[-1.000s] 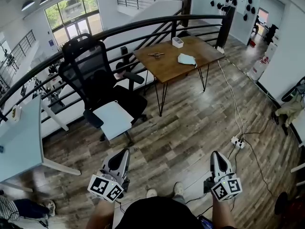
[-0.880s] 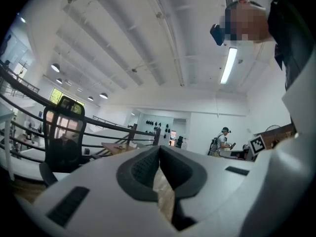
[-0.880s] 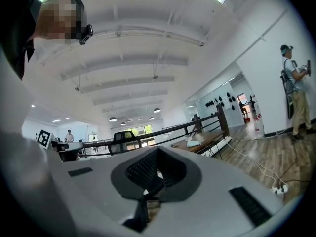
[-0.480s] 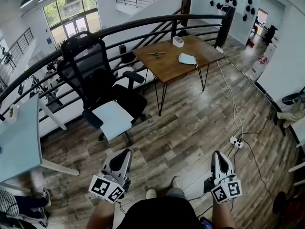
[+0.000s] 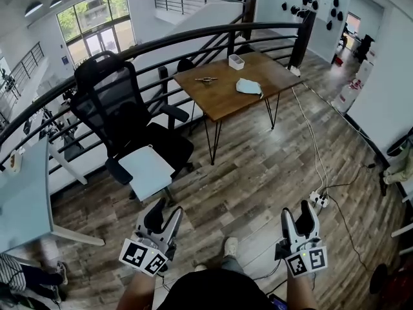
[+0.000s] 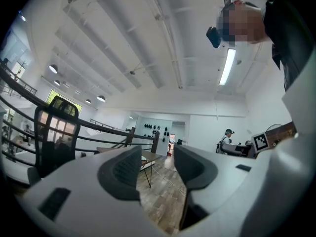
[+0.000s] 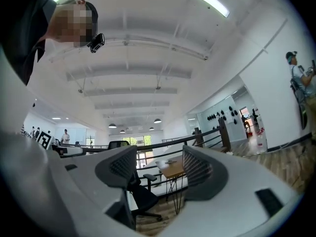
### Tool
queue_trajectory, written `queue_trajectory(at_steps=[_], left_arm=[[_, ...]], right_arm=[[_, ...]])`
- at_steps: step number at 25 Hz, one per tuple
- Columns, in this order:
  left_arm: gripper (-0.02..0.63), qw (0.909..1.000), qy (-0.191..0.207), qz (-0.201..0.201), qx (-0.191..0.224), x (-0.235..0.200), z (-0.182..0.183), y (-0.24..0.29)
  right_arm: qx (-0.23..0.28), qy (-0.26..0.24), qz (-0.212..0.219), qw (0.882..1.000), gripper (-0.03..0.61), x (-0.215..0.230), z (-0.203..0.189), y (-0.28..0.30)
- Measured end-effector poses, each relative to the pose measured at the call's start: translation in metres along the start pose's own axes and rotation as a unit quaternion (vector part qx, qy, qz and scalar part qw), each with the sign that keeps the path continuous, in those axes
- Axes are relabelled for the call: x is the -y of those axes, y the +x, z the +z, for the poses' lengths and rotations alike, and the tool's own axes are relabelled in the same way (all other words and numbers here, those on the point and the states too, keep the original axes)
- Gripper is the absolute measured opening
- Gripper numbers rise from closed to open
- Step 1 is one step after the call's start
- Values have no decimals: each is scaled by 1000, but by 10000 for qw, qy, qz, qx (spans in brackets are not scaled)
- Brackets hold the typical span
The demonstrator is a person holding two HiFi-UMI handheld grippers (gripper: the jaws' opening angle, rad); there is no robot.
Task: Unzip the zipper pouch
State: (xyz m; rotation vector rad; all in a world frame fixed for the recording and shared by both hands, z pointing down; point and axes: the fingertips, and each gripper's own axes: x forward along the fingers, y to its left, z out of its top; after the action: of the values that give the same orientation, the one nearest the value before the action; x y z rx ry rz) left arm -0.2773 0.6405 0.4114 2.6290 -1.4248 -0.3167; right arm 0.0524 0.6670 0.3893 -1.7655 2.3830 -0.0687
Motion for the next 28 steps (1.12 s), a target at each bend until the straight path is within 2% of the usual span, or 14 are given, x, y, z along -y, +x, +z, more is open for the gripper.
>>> queue_trajectory(at_steps=[9,18,28], left_arm=[[196,10000,82,39,10,3,-2,78],[196,9997,147,199,5,11,-11,152],[196,9988,147,420,-222,17,-26,200]], right_arm=[[-8,15,-16,10000,256,72,2,49],[-143,149,149,9997,235,130,-6,91],[-373,465,294,9978,213,179,-23,118]])
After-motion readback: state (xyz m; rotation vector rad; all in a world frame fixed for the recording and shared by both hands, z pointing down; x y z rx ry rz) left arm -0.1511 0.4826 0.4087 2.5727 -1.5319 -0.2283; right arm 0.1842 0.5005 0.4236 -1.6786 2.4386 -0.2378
